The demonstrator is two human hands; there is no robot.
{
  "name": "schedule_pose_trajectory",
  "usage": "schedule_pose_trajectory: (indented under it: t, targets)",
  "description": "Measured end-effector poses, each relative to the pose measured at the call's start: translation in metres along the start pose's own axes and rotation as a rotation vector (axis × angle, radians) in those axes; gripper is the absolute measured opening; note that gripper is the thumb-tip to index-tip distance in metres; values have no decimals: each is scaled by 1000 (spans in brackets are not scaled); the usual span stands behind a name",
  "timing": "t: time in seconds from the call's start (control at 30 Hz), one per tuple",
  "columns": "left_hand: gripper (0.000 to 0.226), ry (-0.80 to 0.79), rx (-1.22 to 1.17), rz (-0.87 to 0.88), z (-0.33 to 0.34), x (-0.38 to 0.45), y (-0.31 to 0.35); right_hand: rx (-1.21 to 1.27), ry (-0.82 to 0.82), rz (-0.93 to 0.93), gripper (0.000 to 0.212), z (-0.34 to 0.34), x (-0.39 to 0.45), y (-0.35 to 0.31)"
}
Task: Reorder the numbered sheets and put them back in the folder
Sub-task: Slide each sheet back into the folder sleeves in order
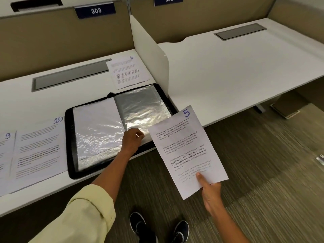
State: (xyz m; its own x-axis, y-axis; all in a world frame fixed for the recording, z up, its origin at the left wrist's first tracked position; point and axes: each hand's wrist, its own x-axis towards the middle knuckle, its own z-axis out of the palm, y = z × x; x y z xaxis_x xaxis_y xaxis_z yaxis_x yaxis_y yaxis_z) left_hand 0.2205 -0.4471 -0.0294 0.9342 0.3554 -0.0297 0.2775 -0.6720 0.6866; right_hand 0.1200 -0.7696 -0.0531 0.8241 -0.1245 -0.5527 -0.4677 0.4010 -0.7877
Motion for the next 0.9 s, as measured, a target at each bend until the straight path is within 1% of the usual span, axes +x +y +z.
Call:
schedule_pose_trajectory:
  t: [0.1, 0.17, 0.23, 0.4, 0.43, 0.5, 0.53, 0.6, 0.67, 0.73, 0.83, 0.87, 0.9]
  targets:
    - [10, 22, -127, -96, -1, 1, -1, 9, -13, -12, 52, -4, -1, 0]
    - [9, 27, -205, -139, -4, 2, -5, 19, -18, -13, 51, -6, -1, -1]
    - [3, 31, -220, -140, -7, 1, -7, 24, -24, -22, 58, -6, -3, -1]
    - [9, 58, -222, -118, -10, -2, -11, 30, -47, -31, 80, -8, -6, 1]
    - [11, 70, -235, -122, -10, -4, -10, 22, -54, -32, 77, -9, -7, 2]
    - [23, 75, -223, -122, -10, -6, -8, 16, -57, -33, 60, -10, -7, 3]
    - [29, 65, -190, -115, -10, -8, -7, 18, -59, -30, 56, -10, -8, 4]
    - [40, 55, -117, -105, -9, -10, -5, 14, -57, -32, 54, -11, -8, 5]
    - [46, 79, -83, -117, -8, -11, -8, 13, -58, -35, 56, -12, -8, 6]
    - [40, 106, -74, -132, -8, -12, -9, 5, -55, -41, 58, -13, -8, 7]
    - [24, 120, -75, -117, -9, -13, -5, -1, -63, -50, 61, -12, -13, 8]
    - [20, 114, -76, -107, -9, -13, -2, -4, -66, -57, 63, -10, -16, 8]
    - [18, 99, -75, -100, -9, -12, -1, -2, -70, -63, 69, -8, -19, 8]
